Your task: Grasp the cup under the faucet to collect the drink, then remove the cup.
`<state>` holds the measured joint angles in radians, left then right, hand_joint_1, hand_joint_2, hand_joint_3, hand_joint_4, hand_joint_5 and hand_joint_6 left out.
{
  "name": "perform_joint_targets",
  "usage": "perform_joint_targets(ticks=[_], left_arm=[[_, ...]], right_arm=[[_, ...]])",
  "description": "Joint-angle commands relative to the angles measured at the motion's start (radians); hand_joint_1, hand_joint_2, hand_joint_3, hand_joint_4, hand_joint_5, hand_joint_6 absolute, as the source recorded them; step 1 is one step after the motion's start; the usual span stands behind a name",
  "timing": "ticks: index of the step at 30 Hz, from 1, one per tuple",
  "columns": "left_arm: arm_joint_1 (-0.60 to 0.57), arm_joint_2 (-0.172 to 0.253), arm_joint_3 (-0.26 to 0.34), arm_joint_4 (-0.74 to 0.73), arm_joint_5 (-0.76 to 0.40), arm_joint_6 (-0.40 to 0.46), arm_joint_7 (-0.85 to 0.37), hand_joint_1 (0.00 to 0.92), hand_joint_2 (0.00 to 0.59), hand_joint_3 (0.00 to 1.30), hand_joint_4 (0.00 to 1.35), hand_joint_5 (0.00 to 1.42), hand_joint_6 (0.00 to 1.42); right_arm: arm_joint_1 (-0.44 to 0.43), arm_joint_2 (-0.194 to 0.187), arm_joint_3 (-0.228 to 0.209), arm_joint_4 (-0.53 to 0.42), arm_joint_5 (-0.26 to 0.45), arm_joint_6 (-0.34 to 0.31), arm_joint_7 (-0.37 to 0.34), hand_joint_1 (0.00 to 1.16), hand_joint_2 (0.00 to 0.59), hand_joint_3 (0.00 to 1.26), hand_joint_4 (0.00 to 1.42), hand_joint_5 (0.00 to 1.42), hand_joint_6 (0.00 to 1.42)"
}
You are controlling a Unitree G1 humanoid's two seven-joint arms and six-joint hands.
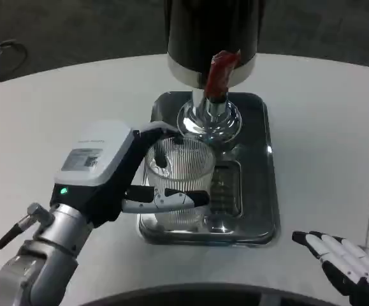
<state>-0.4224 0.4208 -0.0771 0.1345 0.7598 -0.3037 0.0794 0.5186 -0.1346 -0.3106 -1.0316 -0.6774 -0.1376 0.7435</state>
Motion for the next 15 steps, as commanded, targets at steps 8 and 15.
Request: perform_joint_targets(ticks=[8,15], left_arm=[[-0.133,0.025,-0.072,0.170,0.026,0.022,0.090,0.405,0.167,1.05,1.11,1.27,1.31],[-0.207,0.014,-0.121,0.270,0.044,0.034,0.144,0.405,0.167,1.05,1.11,1.28,1.31]], right_arm=[[0.016,0.019,-0.009,-0.016,0.018,-0.024,0.003,0.24,0.467,0.04,0.00,0.00,0.00],[0.018,0.025,-0.020,-0.016,0.039,-0.048,0.019,0.24,0.468,0.05,0.00,0.00,0.00]])
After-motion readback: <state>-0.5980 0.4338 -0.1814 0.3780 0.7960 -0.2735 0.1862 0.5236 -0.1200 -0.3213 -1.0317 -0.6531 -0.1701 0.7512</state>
